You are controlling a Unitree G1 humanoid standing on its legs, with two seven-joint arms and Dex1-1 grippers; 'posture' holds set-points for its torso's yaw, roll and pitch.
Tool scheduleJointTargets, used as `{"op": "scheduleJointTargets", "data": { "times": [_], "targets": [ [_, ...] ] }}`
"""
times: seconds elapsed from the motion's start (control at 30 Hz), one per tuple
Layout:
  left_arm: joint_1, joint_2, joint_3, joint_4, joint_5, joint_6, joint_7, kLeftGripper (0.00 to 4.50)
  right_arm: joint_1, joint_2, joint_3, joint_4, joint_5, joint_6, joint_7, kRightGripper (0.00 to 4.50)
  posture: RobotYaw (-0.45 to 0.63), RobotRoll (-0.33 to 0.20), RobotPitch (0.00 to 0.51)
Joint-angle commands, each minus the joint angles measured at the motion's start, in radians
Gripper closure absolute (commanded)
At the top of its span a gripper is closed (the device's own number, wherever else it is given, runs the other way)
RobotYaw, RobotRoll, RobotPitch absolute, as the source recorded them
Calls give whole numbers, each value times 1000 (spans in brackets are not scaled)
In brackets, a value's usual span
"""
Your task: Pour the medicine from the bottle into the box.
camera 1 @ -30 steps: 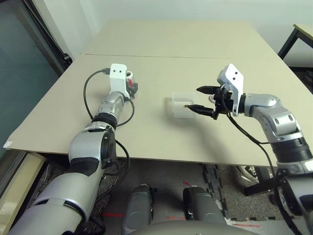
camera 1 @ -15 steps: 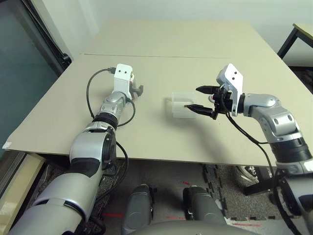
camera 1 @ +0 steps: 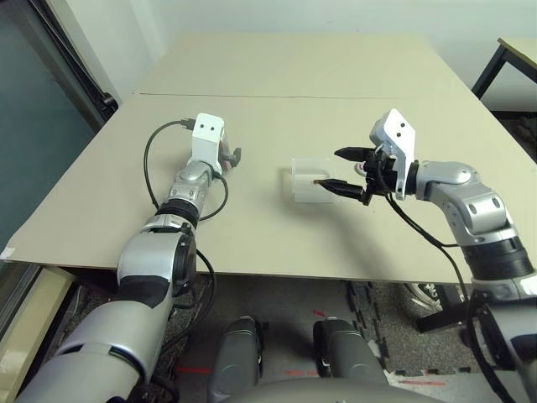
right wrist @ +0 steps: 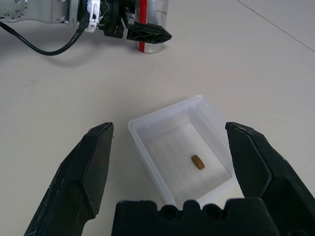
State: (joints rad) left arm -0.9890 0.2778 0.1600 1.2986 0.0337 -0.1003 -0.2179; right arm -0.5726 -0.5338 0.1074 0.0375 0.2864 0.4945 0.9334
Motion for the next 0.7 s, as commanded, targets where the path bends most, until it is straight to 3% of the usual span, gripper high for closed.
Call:
{"op": "scheduleJointTargets", "data": {
  "times": [0.03,0.4,0.7],
  "targets": [
    [25,5,8,-23,-13,-21,14,25,1,3,6,-12,5,4,6,0,0,0,89],
    [79,-25,-12,-141,-26,-29,-56,25,9,9,-11,-6,11,6,-11,0,14,0,94],
    [376,-46,-50,-666,-68,174,-103,25,32,6,-23,-10,21,9,-26,0,41,0,111]
  ]
}}
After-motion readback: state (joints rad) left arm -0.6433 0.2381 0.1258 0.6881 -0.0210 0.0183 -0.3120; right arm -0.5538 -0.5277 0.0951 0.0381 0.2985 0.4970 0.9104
